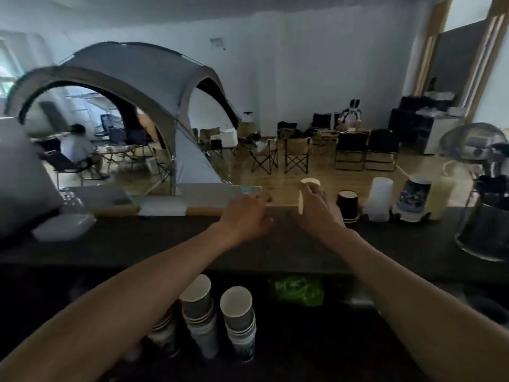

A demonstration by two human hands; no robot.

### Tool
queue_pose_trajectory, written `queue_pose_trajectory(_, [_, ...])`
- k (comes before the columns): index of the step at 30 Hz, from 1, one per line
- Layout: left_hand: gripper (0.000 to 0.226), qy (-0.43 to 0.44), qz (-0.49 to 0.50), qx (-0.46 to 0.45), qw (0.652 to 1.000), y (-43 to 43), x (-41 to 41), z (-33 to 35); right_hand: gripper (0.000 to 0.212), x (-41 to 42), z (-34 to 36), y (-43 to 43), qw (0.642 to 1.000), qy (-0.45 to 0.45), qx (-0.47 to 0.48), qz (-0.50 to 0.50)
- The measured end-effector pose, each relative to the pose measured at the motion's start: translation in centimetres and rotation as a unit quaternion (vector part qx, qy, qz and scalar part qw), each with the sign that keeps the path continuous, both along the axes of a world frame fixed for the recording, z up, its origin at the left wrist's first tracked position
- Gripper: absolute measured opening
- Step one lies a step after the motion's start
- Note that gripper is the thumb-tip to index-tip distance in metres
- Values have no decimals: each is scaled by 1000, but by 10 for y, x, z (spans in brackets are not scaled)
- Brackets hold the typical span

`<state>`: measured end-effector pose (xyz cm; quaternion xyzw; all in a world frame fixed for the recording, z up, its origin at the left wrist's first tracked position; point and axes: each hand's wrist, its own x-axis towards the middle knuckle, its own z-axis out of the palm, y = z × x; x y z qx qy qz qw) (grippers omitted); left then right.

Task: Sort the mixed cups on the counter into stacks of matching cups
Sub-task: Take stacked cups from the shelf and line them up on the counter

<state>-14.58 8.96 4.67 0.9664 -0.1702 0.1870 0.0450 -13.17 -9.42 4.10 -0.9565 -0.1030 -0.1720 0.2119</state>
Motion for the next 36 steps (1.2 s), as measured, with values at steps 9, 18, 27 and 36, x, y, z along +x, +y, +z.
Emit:
queue_pose_trajectory(9, [54, 72, 92, -33, 993, 78, -47, -53, 70, -14, -40, 61, 979, 81, 45, 182])
queue_pose_trajectory(18, [87, 34, 85, -99, 991, 77, -118, -218, 116, -54, -206, 59, 932, 256, 68, 247])
queue_pose_trajectory(27, [99, 142, 212, -314, 914, 67, -136, -335, 119, -58, -303, 68, 906, 326, 164, 214])
queue_pose_trajectory(36, [98, 196, 182, -458, 848, 60, -78, -386, 93, -27, -347, 89, 883, 362, 221, 201])
